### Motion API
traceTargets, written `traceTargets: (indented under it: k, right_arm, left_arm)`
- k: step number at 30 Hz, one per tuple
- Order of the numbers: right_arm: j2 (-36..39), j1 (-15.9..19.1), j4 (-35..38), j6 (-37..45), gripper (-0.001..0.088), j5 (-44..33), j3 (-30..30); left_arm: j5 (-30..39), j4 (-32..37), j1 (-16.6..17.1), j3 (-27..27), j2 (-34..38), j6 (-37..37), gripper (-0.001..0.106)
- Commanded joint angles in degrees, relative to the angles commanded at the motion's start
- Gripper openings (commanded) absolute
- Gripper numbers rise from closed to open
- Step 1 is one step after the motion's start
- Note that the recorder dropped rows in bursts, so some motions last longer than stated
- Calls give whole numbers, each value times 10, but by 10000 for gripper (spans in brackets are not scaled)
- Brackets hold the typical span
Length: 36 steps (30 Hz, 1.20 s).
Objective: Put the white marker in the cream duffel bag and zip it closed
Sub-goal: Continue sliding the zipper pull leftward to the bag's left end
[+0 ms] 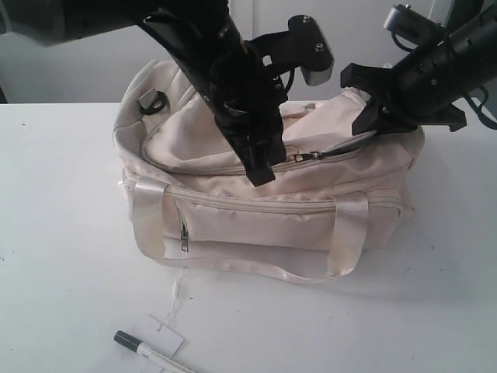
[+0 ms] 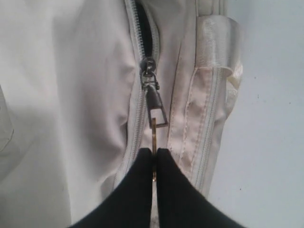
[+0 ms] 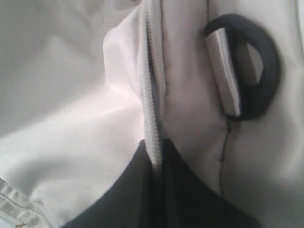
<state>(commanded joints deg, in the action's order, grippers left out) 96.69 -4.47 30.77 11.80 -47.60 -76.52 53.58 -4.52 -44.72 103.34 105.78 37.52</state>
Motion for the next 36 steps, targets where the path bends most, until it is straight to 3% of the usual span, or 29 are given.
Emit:
traceTargets:
  k: [13, 20, 36]
  right_arm:
    - [0, 0, -50, 0, 0, 2, 0]
    - [0, 20, -49, 0, 0, 0, 0]
    - [0, 23, -48, -2, 0, 0, 0]
  left_arm:
    - [56, 69, 0, 0, 0, -3, 0]
    - [101, 127, 1, 0, 0, -17, 0]
    - [164, 121, 29, 0, 0, -71, 0]
